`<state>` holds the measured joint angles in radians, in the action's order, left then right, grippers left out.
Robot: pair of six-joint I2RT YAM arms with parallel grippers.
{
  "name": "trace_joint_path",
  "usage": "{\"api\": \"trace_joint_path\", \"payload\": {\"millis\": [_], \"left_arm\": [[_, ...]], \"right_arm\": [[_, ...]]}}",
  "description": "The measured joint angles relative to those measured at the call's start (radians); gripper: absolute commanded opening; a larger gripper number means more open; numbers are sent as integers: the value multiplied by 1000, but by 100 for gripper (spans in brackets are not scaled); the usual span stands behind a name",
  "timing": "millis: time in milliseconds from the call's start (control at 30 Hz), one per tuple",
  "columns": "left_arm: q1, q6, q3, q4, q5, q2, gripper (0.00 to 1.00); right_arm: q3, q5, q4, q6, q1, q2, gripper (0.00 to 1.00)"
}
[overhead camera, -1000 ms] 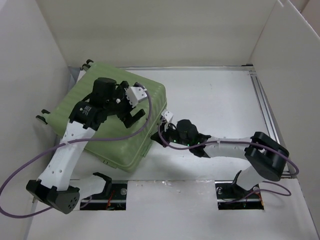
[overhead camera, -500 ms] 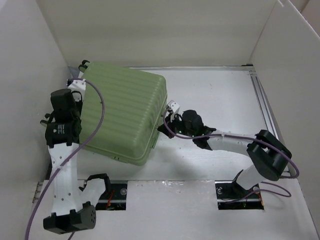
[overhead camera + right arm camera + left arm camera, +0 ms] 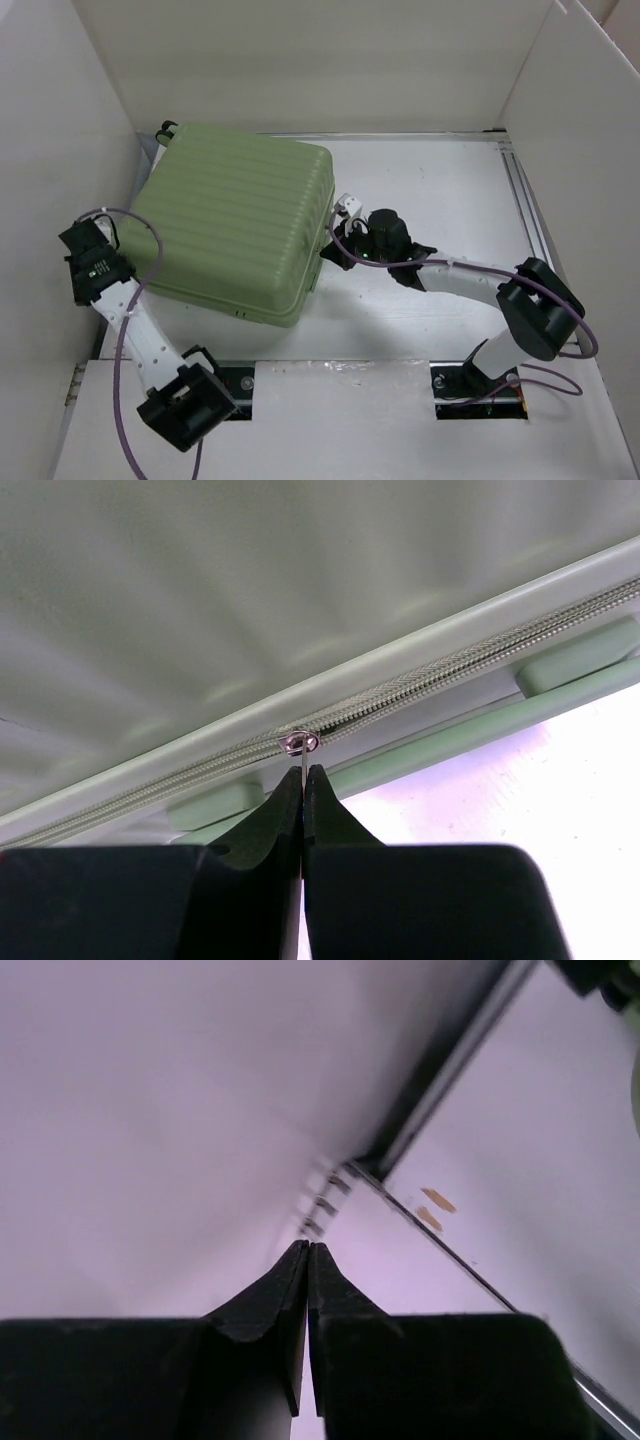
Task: Pack the luggage
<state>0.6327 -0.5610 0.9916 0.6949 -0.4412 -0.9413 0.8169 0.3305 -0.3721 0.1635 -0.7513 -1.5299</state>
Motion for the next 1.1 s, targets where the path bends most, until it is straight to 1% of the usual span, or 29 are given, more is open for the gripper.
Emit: {"api": "trace_joint_path", "payload": {"millis": [67, 100, 133, 167, 233, 267, 367, 400, 467, 500, 533, 567, 633, 700, 800, 833, 867, 900, 933, 967, 1033, 1067, 1100], "left_arm": [[62, 2, -38, -10, 80, -40, 0], [73, 4, -48, -13, 141, -70, 2], [76, 6, -51, -20, 211, -106, 3], [74, 25, -49, -37, 252, -143, 5], [55, 63, -26, -84, 286, -193, 5], [23, 81, -6, -121, 291, -217, 7], [-166, 88, 101, -224, 219, -302, 8], [-230, 77, 143, -262, 210, -335, 11], [-318, 55, 215, -301, 197, -404, 16], [-341, 42, 252, -319, 211, -439, 20], [-356, 36, 293, -331, 238, -485, 22], [-365, 32, 330, -343, 278, -524, 27], [-379, 19, 382, -379, 352, -584, 29], [-403, -7, 410, -412, 386, -620, 32], [-452, -57, 449, -432, 376, -650, 36], [-468, -71, 475, -424, 376, -655, 39], [-484, -71, 500, -423, 391, -655, 43], [-510, -58, 529, -419, 450, -649, 45], [-570, -23, 558, -390, 550, -628, 51], [-614, -13, 563, -373, 597, -605, 55], [-760, 16, 562, -307, 709, -526, 61], [-833, 21, 562, -276, 759, -475, 61], [-893, 24, 562, -245, 802, -415, 58]], "right_arm": [[0, 8, 3, -7, 2, 0, 0], [0, 11, 3, -10, 3, 0, 0], [-2, 14, -1, -11, 4, 0, 0], [-13, 16, -17, -11, 5, 1, 0], [-54, 13, -58, -9, 4, 16, 0], [-74, 5, -75, -7, 2, 26, 0], [-108, -33, -103, 0, -19, 55, 0], [-115, -49, -108, 3, -30, 63, 0], [-132, -84, -125, 18, -54, 74, 0], [-140, -102, -137, 26, -66, 79, 0], [-148, -118, -150, 37, -77, 81, 0], [-154, -132, -162, 48, -89, 81, 0], [-164, -163, -181, 65, -110, 81, 0], [-175, -192, -201, 86, -136, 81, 0], [-186, -240, -240, 113, -174, 68, 0], [-186, -250, -254, 122, -184, 60, 0], [-185, -257, -267, 132, -195, 49, 0], [-176, -260, -277, 144, -207, 33, 0], [-162, -260, -287, 153, -220, 13, 0], [-145, -255, -292, 162, -233, -6, 0], [-100, -243, -292, 177, -264, -51, 0], [-80, -239, -292, 182, -279, -70, 0], [-64, -236, -290, 185, -292, -83, 0]]}}
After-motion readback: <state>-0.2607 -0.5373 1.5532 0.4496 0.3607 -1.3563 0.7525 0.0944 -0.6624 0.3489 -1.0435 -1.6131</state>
